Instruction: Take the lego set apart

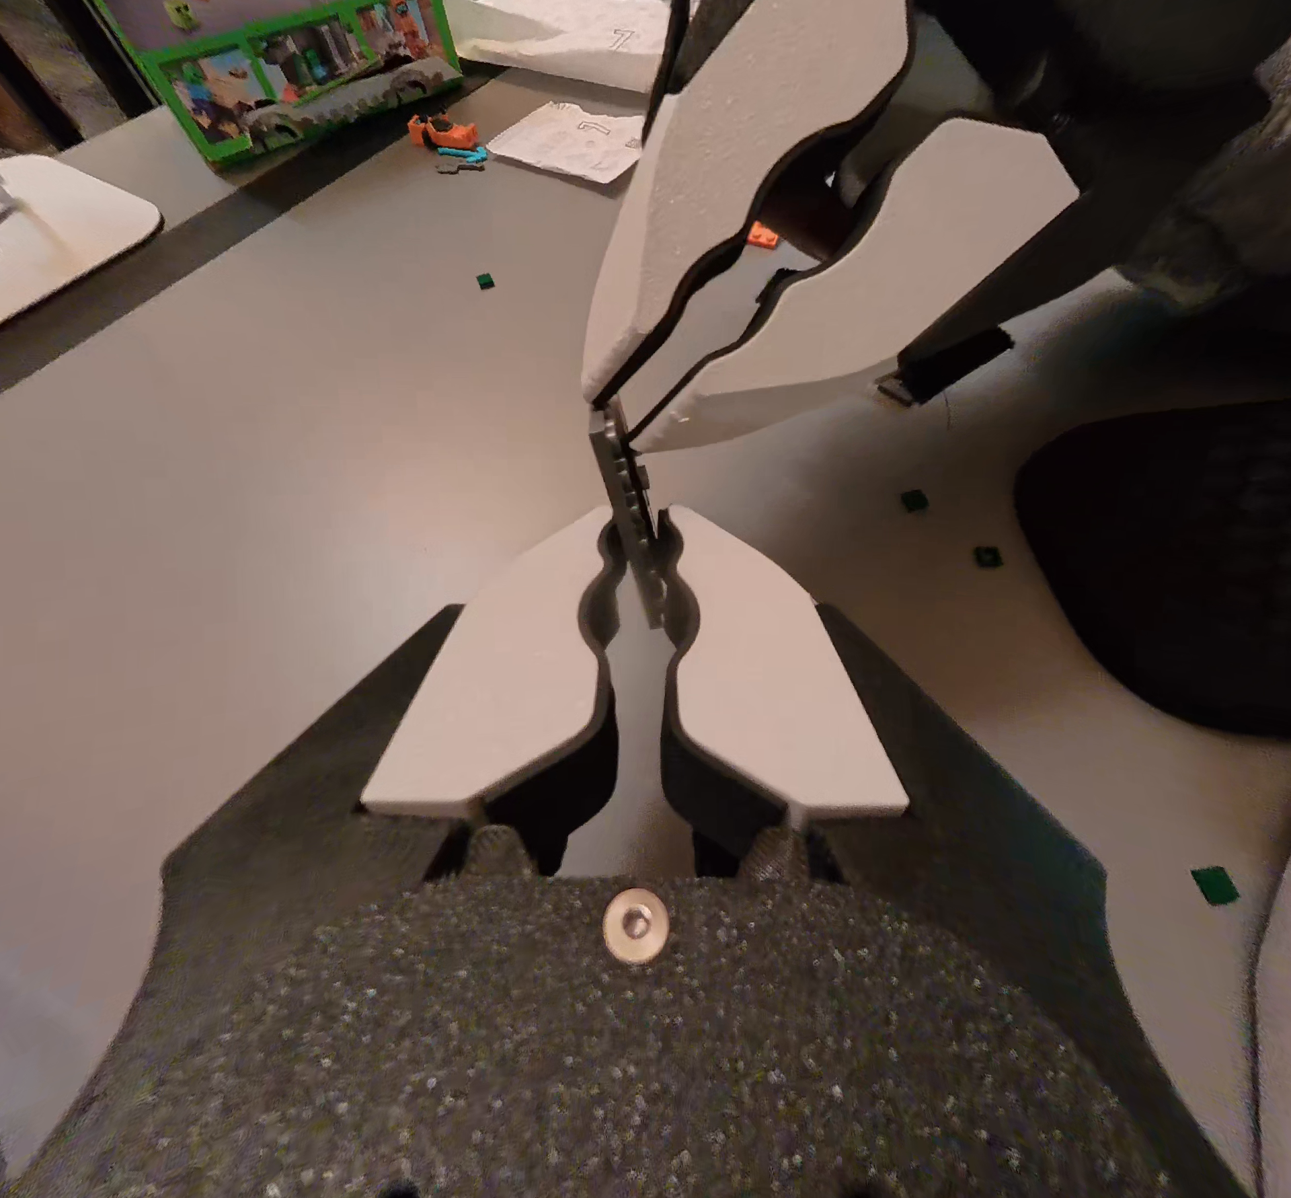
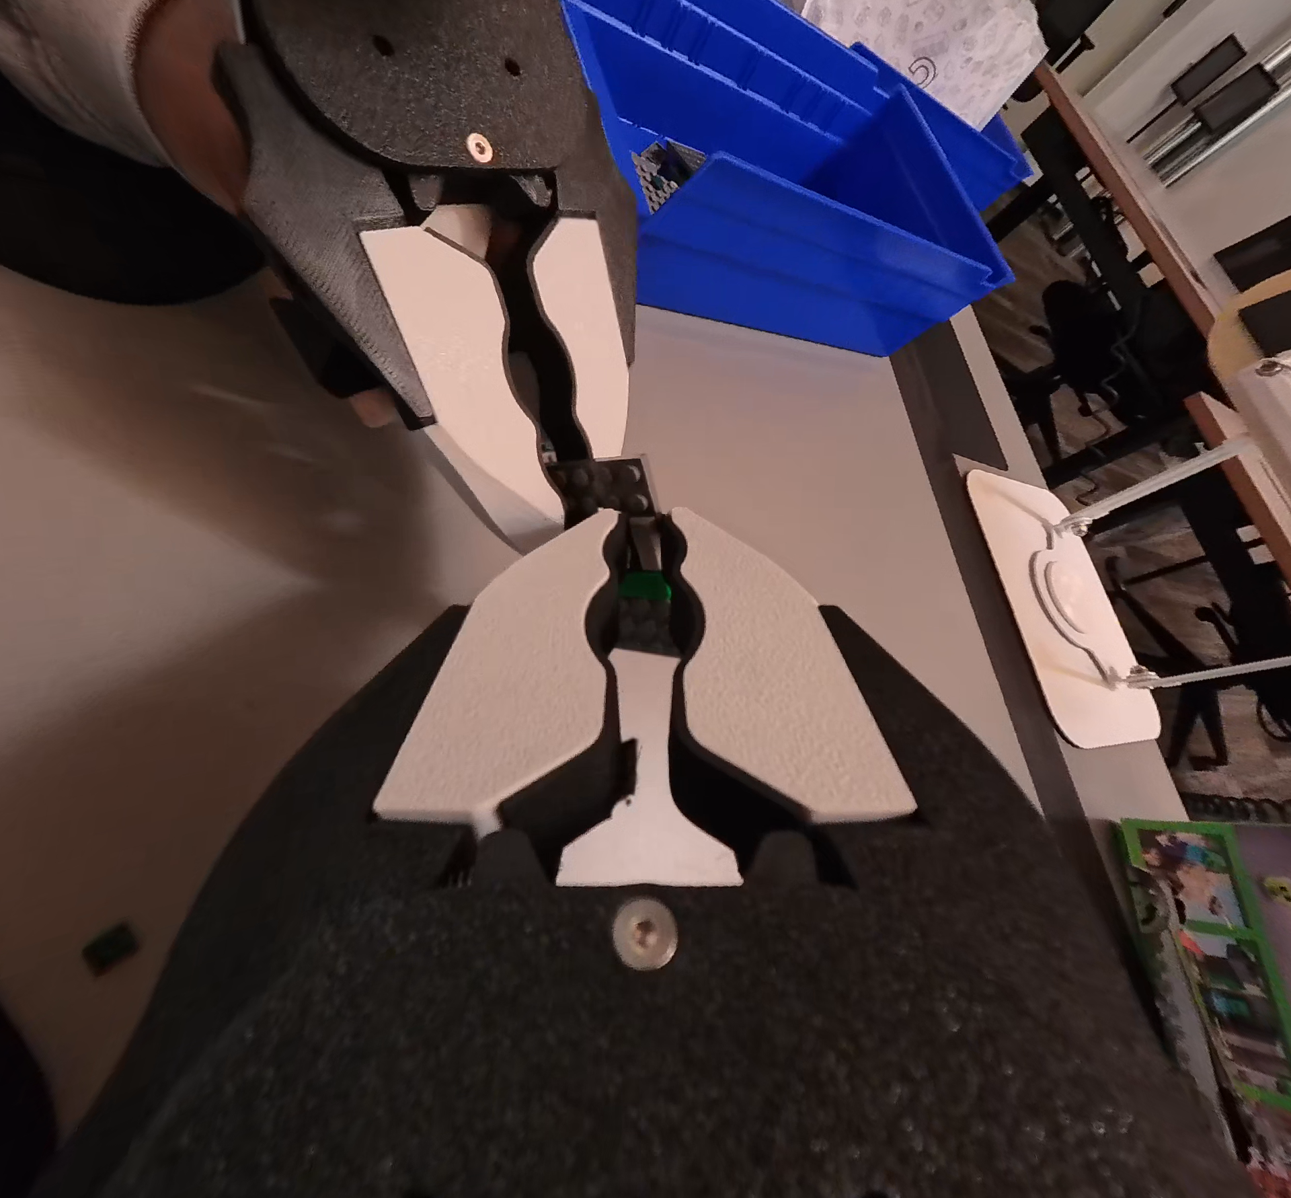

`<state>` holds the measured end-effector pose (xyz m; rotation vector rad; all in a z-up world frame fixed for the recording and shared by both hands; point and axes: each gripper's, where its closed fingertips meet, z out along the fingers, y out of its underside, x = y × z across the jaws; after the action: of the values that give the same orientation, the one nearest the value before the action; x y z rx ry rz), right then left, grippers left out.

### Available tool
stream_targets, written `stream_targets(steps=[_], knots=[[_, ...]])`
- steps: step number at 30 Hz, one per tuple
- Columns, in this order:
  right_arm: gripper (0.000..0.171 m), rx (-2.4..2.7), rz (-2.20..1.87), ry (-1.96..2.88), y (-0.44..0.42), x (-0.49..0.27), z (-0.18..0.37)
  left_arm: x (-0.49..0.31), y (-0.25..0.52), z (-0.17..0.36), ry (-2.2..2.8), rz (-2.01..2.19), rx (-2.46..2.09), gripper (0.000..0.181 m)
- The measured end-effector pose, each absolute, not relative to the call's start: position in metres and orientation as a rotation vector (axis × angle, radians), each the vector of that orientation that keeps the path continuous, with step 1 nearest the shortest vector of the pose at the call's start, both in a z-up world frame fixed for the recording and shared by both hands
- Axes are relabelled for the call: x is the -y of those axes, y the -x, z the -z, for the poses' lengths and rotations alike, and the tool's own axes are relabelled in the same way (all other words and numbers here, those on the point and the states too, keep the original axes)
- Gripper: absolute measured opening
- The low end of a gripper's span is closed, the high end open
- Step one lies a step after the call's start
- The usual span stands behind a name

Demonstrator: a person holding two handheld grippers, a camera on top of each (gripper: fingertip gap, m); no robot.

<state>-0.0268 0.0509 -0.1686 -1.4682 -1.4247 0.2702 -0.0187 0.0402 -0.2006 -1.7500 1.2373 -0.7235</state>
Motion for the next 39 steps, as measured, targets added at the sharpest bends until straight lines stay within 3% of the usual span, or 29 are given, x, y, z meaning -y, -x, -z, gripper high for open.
stream_targets(steps=[5,15,25,34,39], knots=[[0.000,1.388,-0.194,1.427,0.025,-0.056,0.163,-0.040,0.018,0.195,1.775,0.819,-1.192,0.009],[0.000,1.355,-0.198,1.420,0.021,-0.061,0.161,-0.053,0.025,0.199,1.861,0.847,-1.095,0.007],[0.037,1.469,-0.129,1.422,0.025,-0.057,0.178,-0.050,0.027,0.190,1.960,1.275,-0.903,0.007],[0.034,1.524,-0.046,1.428,0.026,-0.057,0.188,-0.044,0.024,0.198,2.055,1.420,-0.846,0.007],[0.043,1.536,-0.064,1.462,0.026,-0.055,0.192,-0.044,0.025,0.197,2.082,1.554,-0.771,0.007]])
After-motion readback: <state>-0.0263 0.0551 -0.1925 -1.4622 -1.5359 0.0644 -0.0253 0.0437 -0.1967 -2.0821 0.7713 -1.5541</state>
